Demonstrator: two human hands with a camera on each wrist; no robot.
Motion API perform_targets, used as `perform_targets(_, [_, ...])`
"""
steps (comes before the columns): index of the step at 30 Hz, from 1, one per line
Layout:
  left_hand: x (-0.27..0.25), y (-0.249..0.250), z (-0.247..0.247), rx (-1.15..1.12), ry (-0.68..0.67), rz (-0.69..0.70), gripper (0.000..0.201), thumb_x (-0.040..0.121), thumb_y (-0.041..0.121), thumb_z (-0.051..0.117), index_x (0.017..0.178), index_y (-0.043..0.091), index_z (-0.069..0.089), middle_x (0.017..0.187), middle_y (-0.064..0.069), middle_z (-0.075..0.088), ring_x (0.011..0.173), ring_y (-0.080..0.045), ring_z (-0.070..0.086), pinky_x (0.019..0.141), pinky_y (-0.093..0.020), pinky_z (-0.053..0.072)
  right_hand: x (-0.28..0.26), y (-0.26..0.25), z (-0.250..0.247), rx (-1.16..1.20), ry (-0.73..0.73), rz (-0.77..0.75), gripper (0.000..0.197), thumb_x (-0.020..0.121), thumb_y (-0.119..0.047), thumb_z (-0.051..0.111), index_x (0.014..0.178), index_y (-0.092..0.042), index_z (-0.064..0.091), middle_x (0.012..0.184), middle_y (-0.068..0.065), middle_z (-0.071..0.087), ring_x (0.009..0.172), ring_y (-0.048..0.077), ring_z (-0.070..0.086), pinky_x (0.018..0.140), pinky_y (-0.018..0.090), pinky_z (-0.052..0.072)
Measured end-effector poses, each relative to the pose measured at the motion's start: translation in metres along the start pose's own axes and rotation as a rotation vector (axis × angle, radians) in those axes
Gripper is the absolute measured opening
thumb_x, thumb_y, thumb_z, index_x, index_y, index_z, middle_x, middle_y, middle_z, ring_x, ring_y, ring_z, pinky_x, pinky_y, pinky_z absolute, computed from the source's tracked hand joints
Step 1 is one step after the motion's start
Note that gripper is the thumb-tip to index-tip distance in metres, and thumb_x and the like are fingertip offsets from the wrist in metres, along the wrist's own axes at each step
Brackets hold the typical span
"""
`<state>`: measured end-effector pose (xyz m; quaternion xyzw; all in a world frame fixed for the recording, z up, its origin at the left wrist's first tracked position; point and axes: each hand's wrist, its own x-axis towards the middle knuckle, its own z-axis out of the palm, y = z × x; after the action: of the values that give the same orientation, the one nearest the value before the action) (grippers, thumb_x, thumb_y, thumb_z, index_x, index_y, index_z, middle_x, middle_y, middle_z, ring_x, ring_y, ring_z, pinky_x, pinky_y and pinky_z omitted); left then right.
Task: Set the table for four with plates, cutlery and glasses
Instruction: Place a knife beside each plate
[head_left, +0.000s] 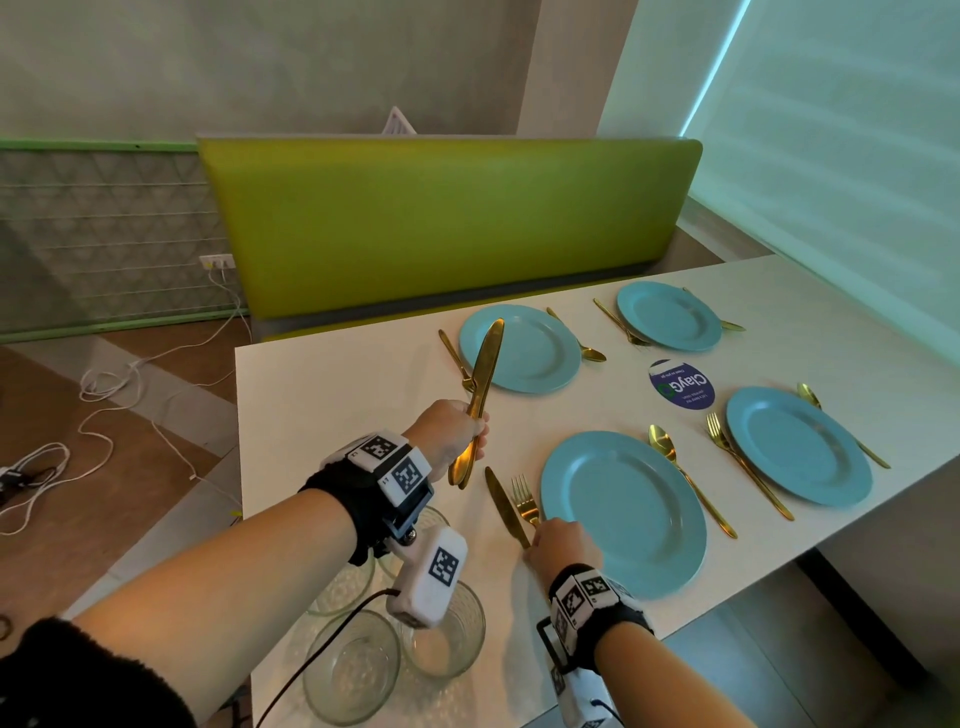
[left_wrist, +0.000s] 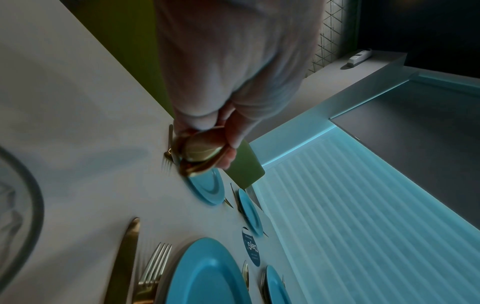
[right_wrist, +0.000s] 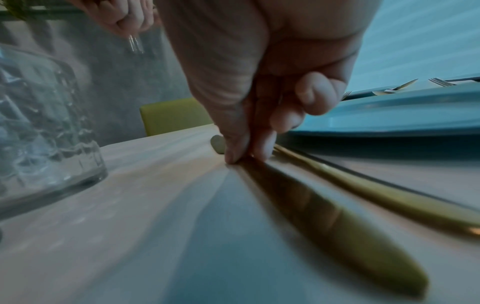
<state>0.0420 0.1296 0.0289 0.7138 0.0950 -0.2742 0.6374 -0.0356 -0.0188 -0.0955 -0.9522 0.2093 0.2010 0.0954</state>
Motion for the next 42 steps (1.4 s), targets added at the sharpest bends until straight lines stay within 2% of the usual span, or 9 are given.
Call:
perform_targets(23, [0.0, 0.0, 0.0, 0.035, -0.001, 0.016, 0.014, 0.097, 0.004, 0.041, 0.104, 0.006, 0.053, 0.08, -0.003, 0.053, 0.07, -0.011, 0.051, 0.066, -0.021, 0.048, -0.002, 0.007, 0.0, -0.013, 0.032, 0.016, 0.025, 0.092, -0.029, 0.053, 0.11, -0.014, 0.064, 0.107, 0.003, 0.067, 0.1, 0.02, 0.065, 0.084, 0.029, 0.052])
perform_targets(28, [0.0, 0.001, 0.002, 0.042, -0.002, 0.024, 0.013, 0.098, 0.005, 0.041, 0.104, 0.006, 0.053, 0.08, -0.003, 0.053, 0.071, -0.011, 0.051, 0.065, -0.021, 0.048, -0.001, 0.007, -0.008, 0.035, 0.034, 0.031, 0.024, 0.092, -0.025, 0.05, 0.105, -0.016, 0.068, 0.104, 0.003, 0.069, 0.096, 0.021, 0.066, 0.083, 0.03, 0.054])
perform_targets(32, [0.0, 0.002, 0.006, 0.022, -0.015, 0.025, 0.013, 0.097, 0.004, 0.041, 0.102, 0.005, 0.053, 0.08, -0.004, 0.053, 0.07, -0.012, 0.052, 0.067, -0.022, 0.049, 0.001, 0.016, -0.035, 0.129, 0.073, 0.024, 0.022, 0.091, -0.029, 0.055, 0.101, -0.014, 0.069, 0.101, 0.005, 0.07, 0.095, 0.021, 0.066, 0.086, 0.033, 0.055])
perform_targets(34, [0.0, 0.005, 0.01, 0.01, -0.035, 0.027, 0.014, 0.097, 0.003, 0.041, 0.094, 0.007, 0.054, 0.079, -0.004, 0.053, 0.069, -0.012, 0.052, 0.067, -0.023, 0.049, 0.003, 0.025, -0.058, 0.208, 0.098, 0.019, 0.023, 0.088, -0.032, 0.061, 0.097, -0.013, 0.07, 0.099, 0.006, 0.07, 0.092, 0.021, 0.065, 0.084, 0.034, 0.054])
perform_targets(37, [-0.001, 0.01, 0.02, -0.005, -0.073, 0.032, 0.021, 0.097, 0.003, 0.04, 0.081, 0.011, 0.051, 0.077, -0.004, 0.052, 0.067, -0.012, 0.051, 0.066, -0.023, 0.049, 0.001, 0.038, -0.096, 0.289, 0.169, -0.009, 0.02, 0.086, -0.029, 0.065, 0.091, -0.01, 0.07, 0.091, 0.005, 0.071, 0.079, 0.016, 0.059, 0.077, 0.029, 0.05])
perform_targets(40, [-0.004, 0.016, 0.034, -0.01, -0.119, 0.037, 0.023, 0.097, 0.002, 0.04, 0.079, 0.011, 0.051, 0.075, -0.004, 0.052, 0.066, -0.012, 0.05, 0.066, -0.023, 0.048, -0.006, 0.043, -0.126, 0.309, 0.224, -0.063, 0.02, 0.085, -0.029, 0.066, 0.092, -0.012, 0.072, 0.081, -0.001, 0.066, 0.073, 0.012, 0.055, 0.066, 0.02, 0.044])
perform_targets(42, [-0.006, 0.021, 0.043, 0.008, -0.147, 0.046, 0.022, 0.096, 0.003, 0.041, 0.079, 0.011, 0.051, 0.075, -0.005, 0.052, 0.066, -0.012, 0.051, 0.068, -0.024, 0.049, -0.008, 0.041, -0.14, 0.345, 0.251, -0.095, 0.02, 0.084, -0.031, 0.067, 0.09, -0.013, 0.073, 0.08, -0.001, 0.067, 0.068, 0.012, 0.055, 0.067, 0.021, 0.046])
